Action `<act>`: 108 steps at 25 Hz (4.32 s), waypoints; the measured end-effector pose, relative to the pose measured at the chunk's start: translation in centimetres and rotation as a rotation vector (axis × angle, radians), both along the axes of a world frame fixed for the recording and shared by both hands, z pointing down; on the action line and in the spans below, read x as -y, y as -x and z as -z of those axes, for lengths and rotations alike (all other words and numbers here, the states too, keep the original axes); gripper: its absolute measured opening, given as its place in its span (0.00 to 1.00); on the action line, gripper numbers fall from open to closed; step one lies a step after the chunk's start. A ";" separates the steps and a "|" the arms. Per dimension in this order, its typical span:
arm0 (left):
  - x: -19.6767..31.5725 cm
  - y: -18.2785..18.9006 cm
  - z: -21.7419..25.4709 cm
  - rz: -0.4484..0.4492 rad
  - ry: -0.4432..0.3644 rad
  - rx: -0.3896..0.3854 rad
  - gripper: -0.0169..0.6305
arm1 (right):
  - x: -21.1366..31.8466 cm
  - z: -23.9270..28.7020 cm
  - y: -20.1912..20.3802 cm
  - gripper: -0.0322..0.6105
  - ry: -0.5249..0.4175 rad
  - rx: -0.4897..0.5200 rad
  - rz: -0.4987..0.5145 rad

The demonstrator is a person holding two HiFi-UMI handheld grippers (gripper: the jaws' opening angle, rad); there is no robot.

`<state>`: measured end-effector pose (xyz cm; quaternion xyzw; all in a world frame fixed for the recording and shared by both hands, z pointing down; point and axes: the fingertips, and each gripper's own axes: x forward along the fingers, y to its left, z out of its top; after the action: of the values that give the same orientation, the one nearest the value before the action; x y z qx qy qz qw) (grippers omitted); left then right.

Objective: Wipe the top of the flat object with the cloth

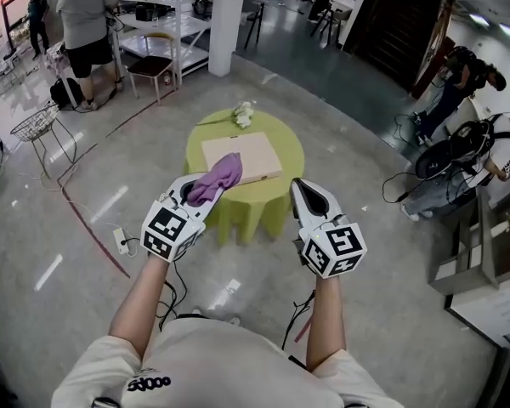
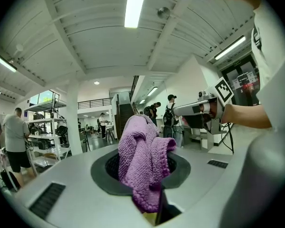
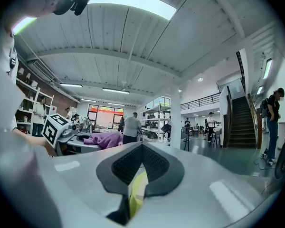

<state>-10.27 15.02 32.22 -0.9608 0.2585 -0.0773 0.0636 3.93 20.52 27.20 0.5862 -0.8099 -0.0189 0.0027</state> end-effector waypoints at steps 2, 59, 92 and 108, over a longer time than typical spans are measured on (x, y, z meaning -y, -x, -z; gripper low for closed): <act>-0.5 -0.3 -0.3 0.014 0.007 0.004 0.17 | -0.3 -0.4 -0.8 0.06 0.009 0.008 0.002; 38.3 -15.3 -17.9 -0.032 0.275 0.231 0.17 | 32.9 -14.4 -17.1 0.05 0.322 0.093 -0.236; 37.8 -26.9 -37.9 -0.265 0.387 0.687 0.17 | 31.4 -21.3 -21.9 0.06 0.410 0.082 -0.195; 21.3 -28.1 -38.3 -0.640 0.291 0.778 0.16 | 27.5 -20.7 -20.4 0.06 0.357 0.113 -0.233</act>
<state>17.81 -6.30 70.49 -0.8909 -0.1043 -0.4400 0.0413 24.34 -6.95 47.85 0.6663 -0.7260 0.1579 0.0634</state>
